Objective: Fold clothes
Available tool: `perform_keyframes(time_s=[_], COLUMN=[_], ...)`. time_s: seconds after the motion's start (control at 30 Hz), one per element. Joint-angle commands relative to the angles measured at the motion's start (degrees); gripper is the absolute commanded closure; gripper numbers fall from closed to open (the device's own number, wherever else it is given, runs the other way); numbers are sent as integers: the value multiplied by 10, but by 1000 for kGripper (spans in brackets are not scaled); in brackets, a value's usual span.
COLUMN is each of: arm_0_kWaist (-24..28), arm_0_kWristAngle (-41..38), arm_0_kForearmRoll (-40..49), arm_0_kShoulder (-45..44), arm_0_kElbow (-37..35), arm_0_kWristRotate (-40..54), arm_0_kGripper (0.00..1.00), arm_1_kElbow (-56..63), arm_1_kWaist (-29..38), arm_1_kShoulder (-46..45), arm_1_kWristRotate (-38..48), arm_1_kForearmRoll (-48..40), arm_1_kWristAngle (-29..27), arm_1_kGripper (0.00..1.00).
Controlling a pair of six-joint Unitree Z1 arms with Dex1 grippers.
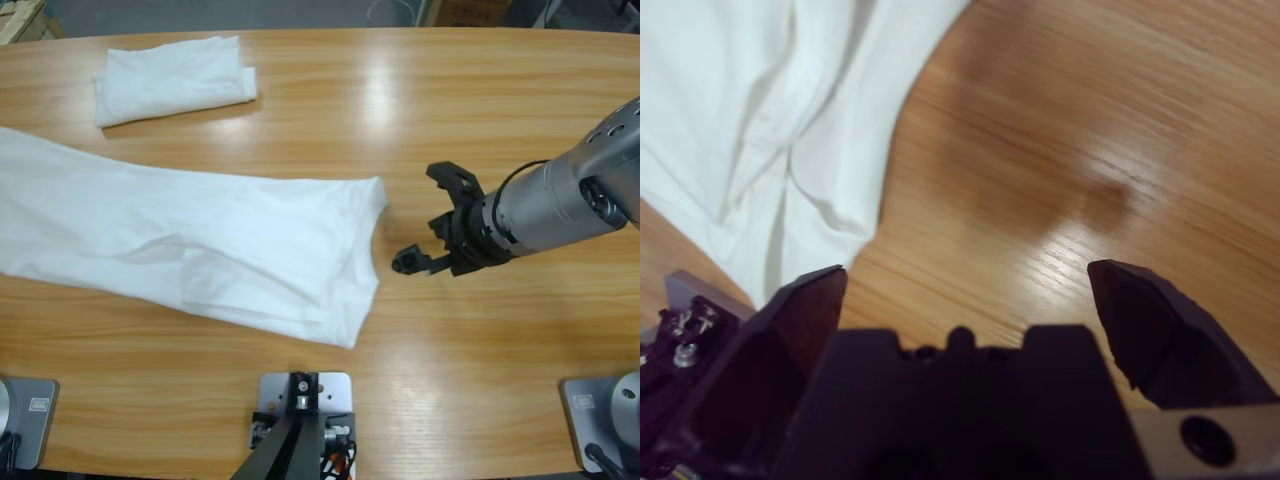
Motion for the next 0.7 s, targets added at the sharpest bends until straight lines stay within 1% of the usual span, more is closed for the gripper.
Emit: perform_keyframes(time_s=[0.03,0.1,0.17,0.27,0.4,0.57,0.7], arm_0_kWaist=[-148,-184,-221,-280,-344,-409,-467], arm_0_kWristAngle=[-38,-56,-65,-86,-109,-149,-191], arm_0_kForearmRoll=[83,83,87,94,97,99,99], arm_0_kShoulder=[-16,-16,-16,-18,-18,-20,-4], arm_0_kElbow=[-32,-33,-40,-52,-66,-96,-149], arm_0_kWristRotate=[-44,-61,-79,-111,-146,-171,-198], arm_0_kGripper=[1000,1000,1000,1000,1000,1000,1000], arm_1_kElbow=[2,-12,-40,-69,-92,-104,-103], arm_1_kWaist=[-7,-24,-59,-111,-170,-175,-175], arm_1_kShoulder=[-6,-23,-38,-59,-40,19,35], arm_1_kWristRotate=[-16,-29,-52,-100,-148,-165,-168], arm_1_kForearmRoll=[-7,9,54,97,125,145,145], arm_1_kWristAngle=[-14,-10,-2,-15,-18,-28,-39], arm_1_kGripper=[0,0,0,0,0,0,0])
